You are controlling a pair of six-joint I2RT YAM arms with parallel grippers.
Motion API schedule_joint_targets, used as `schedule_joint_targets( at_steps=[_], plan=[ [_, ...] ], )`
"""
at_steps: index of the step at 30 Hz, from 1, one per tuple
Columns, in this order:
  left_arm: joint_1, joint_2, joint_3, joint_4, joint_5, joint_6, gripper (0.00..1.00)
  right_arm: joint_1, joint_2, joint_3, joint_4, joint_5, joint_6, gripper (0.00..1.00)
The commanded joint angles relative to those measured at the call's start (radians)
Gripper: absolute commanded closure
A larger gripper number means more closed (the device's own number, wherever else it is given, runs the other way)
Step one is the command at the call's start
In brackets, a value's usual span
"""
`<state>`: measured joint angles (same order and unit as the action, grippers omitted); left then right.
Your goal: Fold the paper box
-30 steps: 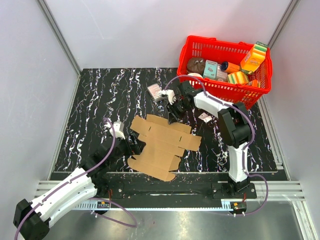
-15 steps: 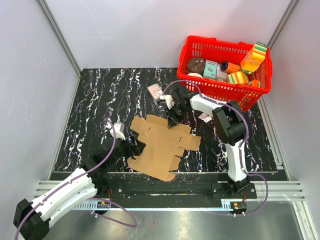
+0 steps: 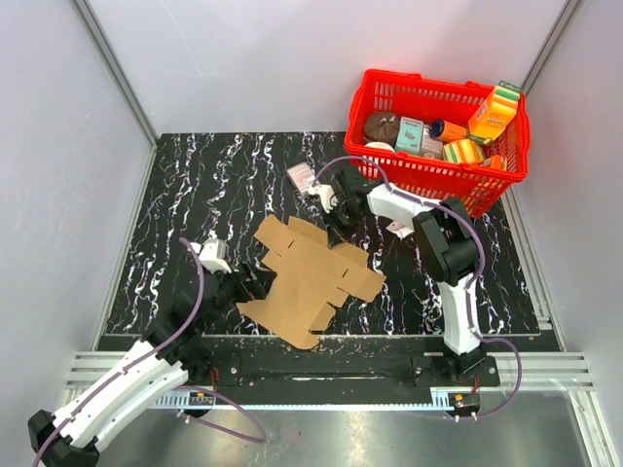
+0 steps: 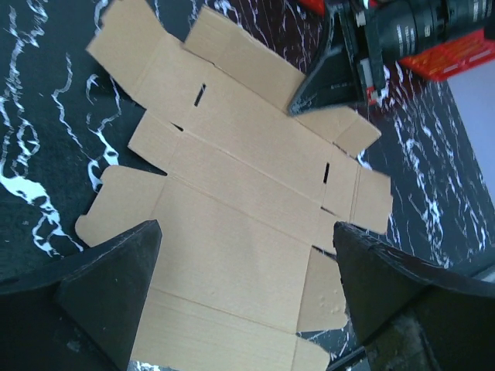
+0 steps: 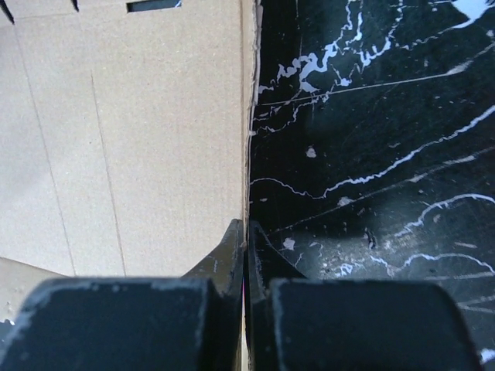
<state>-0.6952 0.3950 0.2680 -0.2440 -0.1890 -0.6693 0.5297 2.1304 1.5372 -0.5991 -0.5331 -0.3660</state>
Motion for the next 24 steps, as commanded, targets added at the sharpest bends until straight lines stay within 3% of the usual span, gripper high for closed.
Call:
schedule_joint_targets(
  at_steps=[1, 7, 15, 24],
  plan=[
    [0.003, -0.067, 0.074, -0.024, -0.121, 0.006, 0.01, 0.016, -0.118, -0.006, 0.036, 0.085, 0.059, 1.00],
    [0.005, -0.016, 0.155, -0.040, -0.196, 0.014, 0.01, 0.027, -0.225, -0.090, 0.096, 0.152, 0.145, 1.00],
    [0.006, 0.047, 0.165, 0.006, -0.227, -0.050, 0.03, 0.033, -0.337, -0.224, 0.197, 0.408, 0.355, 1.00],
    [0.005, 0.038, 0.165, -0.035, -0.208, -0.084, 0.05, 0.030, -0.305, -0.173, 0.160, 0.566, 0.548, 1.00]
  ],
)
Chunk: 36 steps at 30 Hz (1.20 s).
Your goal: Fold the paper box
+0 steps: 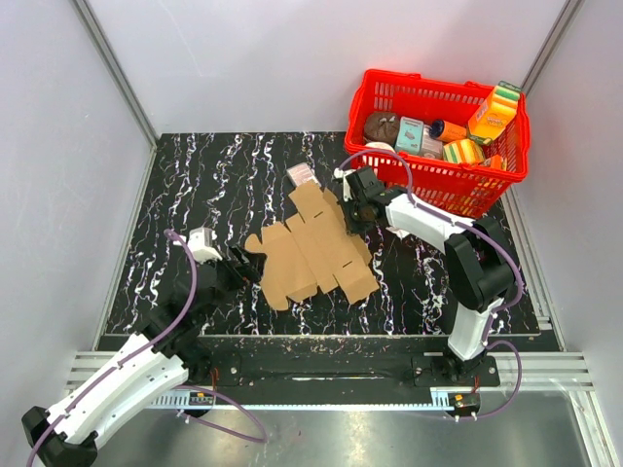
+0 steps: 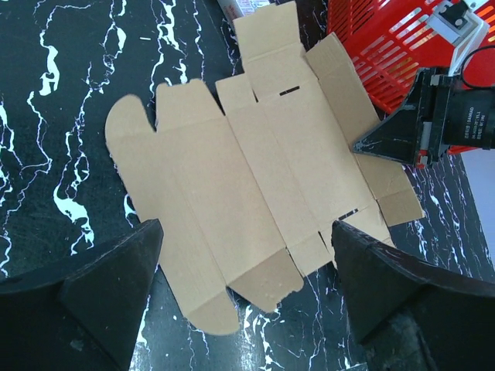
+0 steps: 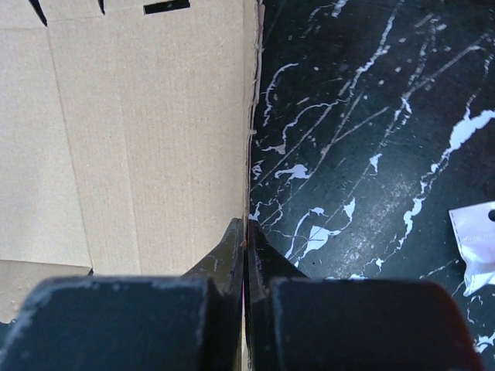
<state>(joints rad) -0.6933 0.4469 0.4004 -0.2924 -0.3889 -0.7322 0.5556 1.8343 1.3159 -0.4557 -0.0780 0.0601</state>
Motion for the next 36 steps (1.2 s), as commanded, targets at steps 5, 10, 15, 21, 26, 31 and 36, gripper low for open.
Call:
schedule_joint_targets(
  at_steps=[5, 10, 15, 21, 26, 31, 36],
  plan=[
    [0.003, -0.059, 0.032, -0.017, -0.018, -0.024, 0.05, 0.004, 0.013, 0.062, 0.012, 0.129, 0.169, 1.00],
    [0.005, -0.086, 0.032, -0.044, -0.024, -0.015, 0.05, 0.004, 0.014, 0.043, 0.009, 0.162, 0.126, 1.00],
    [0.005, -0.086, 0.041, -0.050, -0.025, 0.004, 0.05, 0.004, -0.009, 0.006, 0.023, -0.001, 0.047, 1.00],
    [0.005, -0.077, 0.048, -0.048, -0.031, 0.011, 0.02, 0.006, -0.020, -0.030, 0.045, -0.049, 0.010, 1.00],
    [0.005, -0.079, 0.049, -0.063, -0.036, 0.014, 0.01, 0.006, -0.010, -0.023, 0.043, -0.055, 0.023, 1.00],
    [0.005, -0.080, 0.057, -0.068, -0.041, 0.056, 0.01, 0.036, -0.041, -0.050, 0.086, -0.071, 0.029, 1.00],
    [0.003, -0.062, 0.061, -0.022, -0.030, 0.134, 0.01, 0.176, -0.107, -0.119, 0.109, 0.072, -0.150, 1.00]
  ],
)
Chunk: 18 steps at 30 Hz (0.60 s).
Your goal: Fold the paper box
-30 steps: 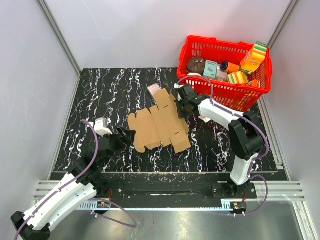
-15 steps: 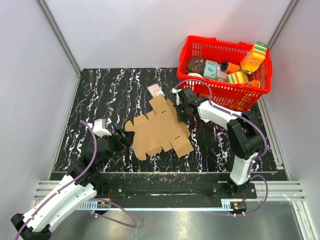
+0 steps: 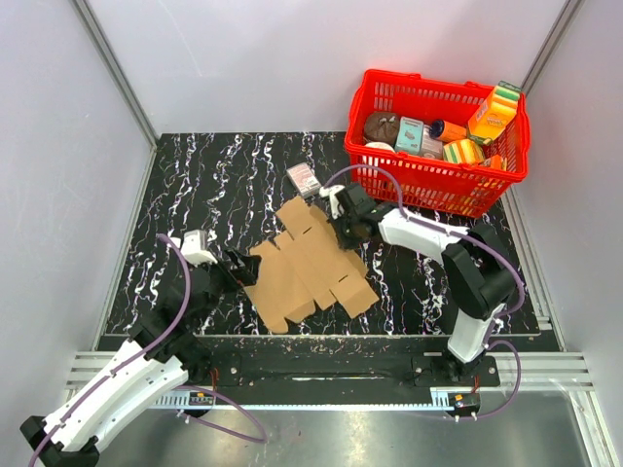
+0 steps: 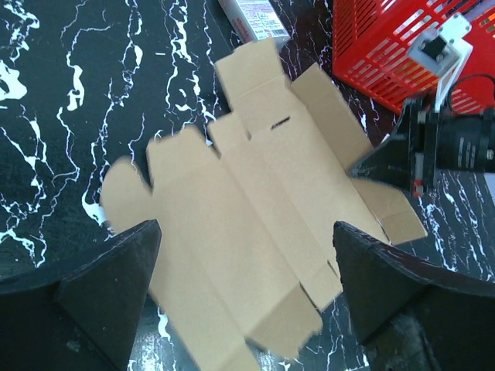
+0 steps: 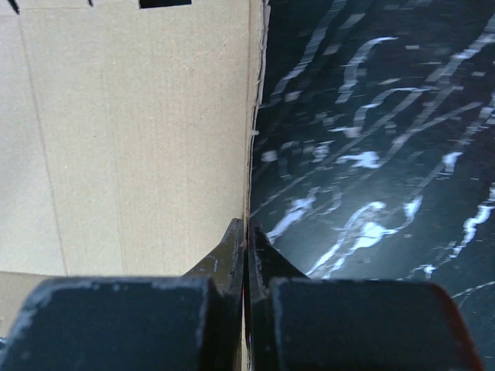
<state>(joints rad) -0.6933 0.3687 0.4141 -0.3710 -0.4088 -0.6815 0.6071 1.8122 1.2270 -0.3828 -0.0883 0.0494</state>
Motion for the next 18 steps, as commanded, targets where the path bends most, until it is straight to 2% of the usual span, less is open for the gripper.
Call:
schedule_joint_targets(
  at_steps=[1, 4, 7, 9, 13, 18],
  plan=[
    [0.003, 0.019, 0.046, 0.073, -0.004, 0.095, 0.01, 0.137, -0.085, -0.017, -0.019, 0.082, -0.147, 1.00],
    [0.003, 0.045, 0.040, 0.156, 0.027, 0.135, 0.06, 0.149, -0.086, -0.004, -0.080, 0.010, -0.119, 1.00],
    [0.003, 0.097, 0.041, 0.237, 0.062, 0.181, 0.12, 0.155, -0.116, -0.046, -0.056, -0.018, -0.115, 1.00],
    [0.005, 0.140, 0.049, 0.288, 0.082, 0.210, 0.14, 0.155, -0.137, -0.055, -0.061, -0.092, -0.153, 1.00],
    [0.006, 0.196, 0.031, 0.404, 0.108, 0.249, 0.18, 0.155, -0.152, -0.067, -0.063, -0.036, -0.120, 1.00],
    [0.034, 0.249, -0.014, 0.578, 0.201, 0.287, 0.19, 0.155, -0.220, -0.081, -0.093, -0.099, -0.118, 1.00]
  ],
)
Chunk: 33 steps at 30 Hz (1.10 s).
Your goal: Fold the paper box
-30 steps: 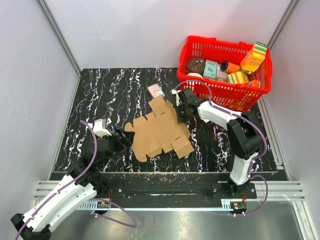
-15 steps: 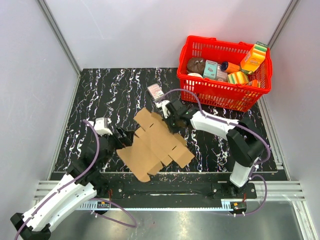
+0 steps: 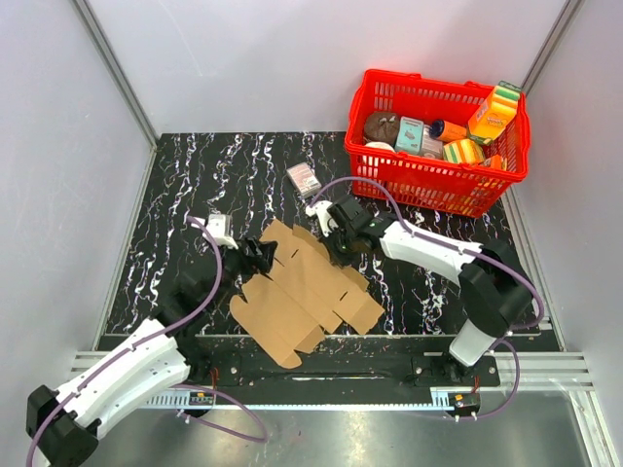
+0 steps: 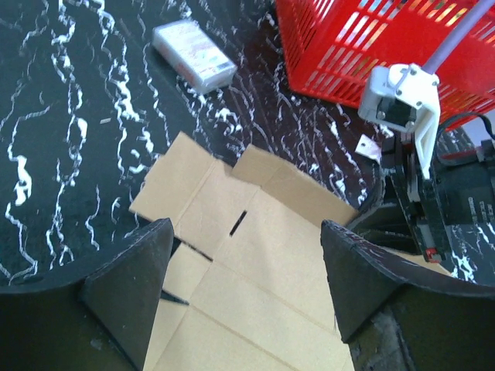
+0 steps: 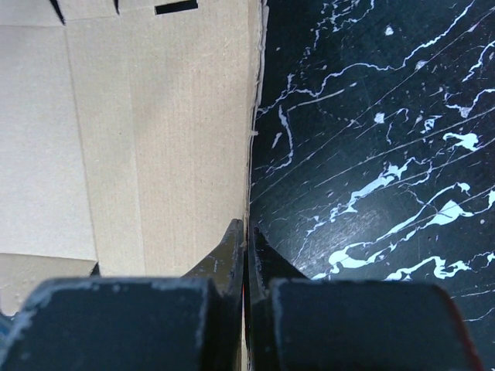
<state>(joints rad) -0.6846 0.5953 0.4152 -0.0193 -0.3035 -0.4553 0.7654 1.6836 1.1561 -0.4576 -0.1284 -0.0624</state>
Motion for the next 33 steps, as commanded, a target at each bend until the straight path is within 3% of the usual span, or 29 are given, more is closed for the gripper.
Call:
schedule_joint_targets(
  at_steps=[1, 5, 10, 12, 16, 20, 27, 33],
  plan=[
    [0.052, 0.029, -0.027, 0.254, 0.121, 0.060, 0.19, -0.003, -0.104, -0.018, -0.027, -0.066, -0.002, 1.00],
    [0.212, 0.096, -0.093, 0.448, 0.373, -0.015, 0.21, -0.003, -0.182, -0.025, -0.053, -0.117, 0.004, 1.00],
    [0.433, 0.286, -0.073, 0.628, 0.645, -0.141, 0.35, -0.003, -0.223, -0.036, -0.064, -0.142, 0.006, 1.00],
    [0.450, 0.389, -0.050, 0.688, 0.739, -0.181, 0.41, -0.005, -0.223, -0.041, -0.067, -0.146, 0.004, 1.00],
    [0.450, 0.511, 0.016, 0.756, 0.843, -0.197, 0.60, -0.003, -0.213, -0.045, -0.070, -0.168, 0.003, 1.00],
    [0.450, 0.503, 0.040, 0.711, 0.825, -0.163, 0.68, -0.003, -0.211, -0.056, -0.064, -0.174, 0.004, 1.00],
    [0.439, 0.423, 0.059, 0.559, 0.693, -0.086, 0.72, -0.005, -0.202, -0.062, -0.056, -0.185, 0.007, 1.00],
    [0.393, 0.512, 0.088, 0.556, 0.684, -0.086, 0.93, -0.003, -0.219, -0.065, -0.046, -0.208, 0.015, 1.00]
  ],
)
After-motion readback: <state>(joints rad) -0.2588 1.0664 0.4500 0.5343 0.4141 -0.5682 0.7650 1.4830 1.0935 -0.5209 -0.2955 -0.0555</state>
